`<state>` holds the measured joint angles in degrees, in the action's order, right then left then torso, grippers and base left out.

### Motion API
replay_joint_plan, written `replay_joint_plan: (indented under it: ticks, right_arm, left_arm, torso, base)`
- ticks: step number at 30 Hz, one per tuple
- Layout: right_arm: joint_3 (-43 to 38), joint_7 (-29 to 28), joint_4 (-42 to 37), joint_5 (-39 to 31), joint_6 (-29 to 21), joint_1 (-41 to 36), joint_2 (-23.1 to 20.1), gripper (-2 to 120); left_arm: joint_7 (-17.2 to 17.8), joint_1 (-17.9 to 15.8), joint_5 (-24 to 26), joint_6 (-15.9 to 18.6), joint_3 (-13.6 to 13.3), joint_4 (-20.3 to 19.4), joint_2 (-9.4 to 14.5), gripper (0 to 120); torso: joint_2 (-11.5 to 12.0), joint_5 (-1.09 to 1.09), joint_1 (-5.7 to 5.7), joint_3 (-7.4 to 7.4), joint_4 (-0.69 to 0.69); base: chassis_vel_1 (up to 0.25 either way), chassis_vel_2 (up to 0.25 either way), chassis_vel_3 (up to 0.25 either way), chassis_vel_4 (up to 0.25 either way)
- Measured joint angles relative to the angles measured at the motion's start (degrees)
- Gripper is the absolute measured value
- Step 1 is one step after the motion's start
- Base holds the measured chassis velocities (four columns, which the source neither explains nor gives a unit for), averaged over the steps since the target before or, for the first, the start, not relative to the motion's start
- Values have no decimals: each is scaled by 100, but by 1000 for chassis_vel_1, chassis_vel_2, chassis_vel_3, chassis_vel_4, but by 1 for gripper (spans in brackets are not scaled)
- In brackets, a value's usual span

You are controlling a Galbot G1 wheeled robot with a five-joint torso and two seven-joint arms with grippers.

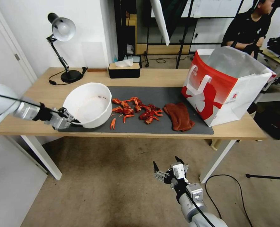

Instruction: Sweep shrimp from table into container with towel, then put container into takeout bag.

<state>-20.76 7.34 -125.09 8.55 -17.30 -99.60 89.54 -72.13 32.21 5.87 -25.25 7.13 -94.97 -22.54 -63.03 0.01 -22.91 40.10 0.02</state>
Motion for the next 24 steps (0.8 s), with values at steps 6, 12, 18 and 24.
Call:
replay_joint_plan:
  ticks: [6,12,18,24]
  right_arm:
    - [-55,6,-38,33,10,-91,34,100]
    - [-71,13,-69,45,15,-129,9,100]
    - [-80,13,-130,76,35,-197,30,100]
    - [-95,9,-246,113,41,-272,61,100]
  left_arm:
    - [79,753,-21,-155,311,-1145,133,0]
    - [185,2221,-565,-347,1182,-2374,88,0]
    - [172,2570,-1109,-481,1078,-2862,-83,0]
    - [76,2728,-1688,-693,872,-2848,-352,0]
  torso:
    - [0,-1,0,0,-6]
    - [0,0,0,0,0]
    - [0,0,0,1,-4]
    - [0,0,0,0,-2]
  base:
    - [0,0,0,0]
    - [0,0,0,0]
    - [0,0,0,0]
    - [0,0,0,0]
